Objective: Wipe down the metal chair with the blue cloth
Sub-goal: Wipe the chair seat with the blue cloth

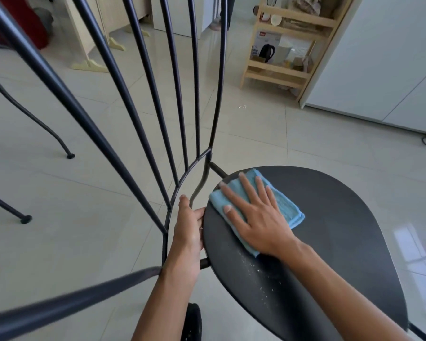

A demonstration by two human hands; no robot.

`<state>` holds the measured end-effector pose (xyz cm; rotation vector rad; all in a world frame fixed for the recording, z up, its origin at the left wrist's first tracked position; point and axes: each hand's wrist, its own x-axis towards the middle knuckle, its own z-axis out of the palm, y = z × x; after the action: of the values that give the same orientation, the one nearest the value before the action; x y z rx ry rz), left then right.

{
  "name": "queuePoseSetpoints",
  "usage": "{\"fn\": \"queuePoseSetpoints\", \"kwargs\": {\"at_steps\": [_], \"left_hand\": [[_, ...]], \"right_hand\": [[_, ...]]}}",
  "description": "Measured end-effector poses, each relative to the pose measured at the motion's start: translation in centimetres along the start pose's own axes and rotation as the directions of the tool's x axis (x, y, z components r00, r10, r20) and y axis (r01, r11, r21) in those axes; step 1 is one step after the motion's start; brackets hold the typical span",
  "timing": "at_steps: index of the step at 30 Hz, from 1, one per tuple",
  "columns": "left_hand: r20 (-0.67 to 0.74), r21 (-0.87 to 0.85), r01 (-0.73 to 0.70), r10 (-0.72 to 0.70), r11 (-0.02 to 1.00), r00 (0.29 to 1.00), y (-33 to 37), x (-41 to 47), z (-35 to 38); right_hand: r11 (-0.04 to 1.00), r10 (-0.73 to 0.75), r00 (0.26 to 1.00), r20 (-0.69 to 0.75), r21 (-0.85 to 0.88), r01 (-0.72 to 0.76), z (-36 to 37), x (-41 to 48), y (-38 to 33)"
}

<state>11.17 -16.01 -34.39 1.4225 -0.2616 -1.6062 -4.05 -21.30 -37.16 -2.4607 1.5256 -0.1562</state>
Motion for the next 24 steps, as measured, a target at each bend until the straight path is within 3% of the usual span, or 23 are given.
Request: {"fn": "queuePoseSetpoints", "kwargs": {"at_steps": [2, 4, 9, 14, 20, 24], "left_hand": [[0.008, -0.019, 0.013, -0.012, 1.000, 1.000, 0.1, -0.1, -0.2], [-0.003, -0.032, 0.010, -0.010, 0.999, 1.000, 0.1, 0.0, -0.4], [0.010, -0.059, 0.016, -0.015, 0.998, 1.000, 0.0, 0.1, -0.8], [-0.011, -0.107, 0.008, -0.009, 0.994, 1.000, 0.1, 0.0, -0.9], [0.017, -0.092, 0.026, -0.024, 0.995, 1.000, 0.0, 0.2, -1.2], [0.000, -0.123, 0.030, -0.030, 0.992, 1.000, -0.2, 0.2, -1.3]], "right_hand": [[0.993, 0.116, 0.993, -0.020, 0.036, -0.115, 0.1, 2.2, -0.3], [0.990, 0.141, 0.989, -0.037, 0.033, -0.140, 0.4, 3.0, -1.5], [0.994, -0.108, 0.994, 0.023, -0.007, 0.108, 0.4, -0.5, -1.5], [0.994, 0.101, 0.995, -0.028, 0.053, -0.099, 0.5, 2.0, -1.9], [0.998, 0.052, 0.999, -0.002, 0.028, -0.052, 1.0, -2.7, -4.4], [0.990, 0.141, 0.990, -0.030, 0.035, -0.140, 1.2, 0.4, -4.2]]}}
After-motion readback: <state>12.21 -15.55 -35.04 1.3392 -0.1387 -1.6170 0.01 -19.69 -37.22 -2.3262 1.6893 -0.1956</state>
